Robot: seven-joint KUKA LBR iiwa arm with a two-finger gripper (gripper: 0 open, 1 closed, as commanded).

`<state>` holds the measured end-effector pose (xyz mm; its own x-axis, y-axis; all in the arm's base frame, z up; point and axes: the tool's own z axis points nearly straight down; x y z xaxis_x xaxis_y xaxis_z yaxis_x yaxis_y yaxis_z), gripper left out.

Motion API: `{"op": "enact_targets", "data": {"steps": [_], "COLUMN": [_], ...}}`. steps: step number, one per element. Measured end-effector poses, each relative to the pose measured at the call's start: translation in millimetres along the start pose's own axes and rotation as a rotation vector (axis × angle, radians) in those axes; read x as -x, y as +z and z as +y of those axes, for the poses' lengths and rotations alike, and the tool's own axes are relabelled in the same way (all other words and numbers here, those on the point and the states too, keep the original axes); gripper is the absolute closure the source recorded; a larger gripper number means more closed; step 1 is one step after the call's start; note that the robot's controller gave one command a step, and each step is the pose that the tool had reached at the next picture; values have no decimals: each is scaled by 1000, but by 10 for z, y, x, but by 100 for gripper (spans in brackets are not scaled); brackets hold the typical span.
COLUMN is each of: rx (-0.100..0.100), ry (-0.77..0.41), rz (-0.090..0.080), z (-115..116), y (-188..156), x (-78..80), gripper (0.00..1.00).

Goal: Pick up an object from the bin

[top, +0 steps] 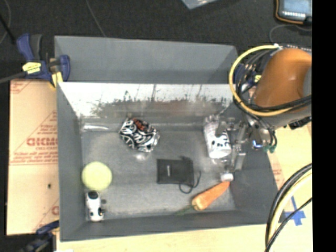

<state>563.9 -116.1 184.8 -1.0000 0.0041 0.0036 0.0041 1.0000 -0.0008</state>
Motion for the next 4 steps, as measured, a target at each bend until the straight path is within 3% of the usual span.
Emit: {"op": "enact_targets", "data": {"steps": [1, 2, 3, 4], "rx": [-1, 0, 1, 0], "ry": [-3, 11, 208, 232], "rz": [-8, -11, -1, -11], "z": [5, 353, 525, 712], "y": [-49, 581, 776, 599], "x": [14, 63, 57, 56], "gripper": [0, 0, 0, 0]}}
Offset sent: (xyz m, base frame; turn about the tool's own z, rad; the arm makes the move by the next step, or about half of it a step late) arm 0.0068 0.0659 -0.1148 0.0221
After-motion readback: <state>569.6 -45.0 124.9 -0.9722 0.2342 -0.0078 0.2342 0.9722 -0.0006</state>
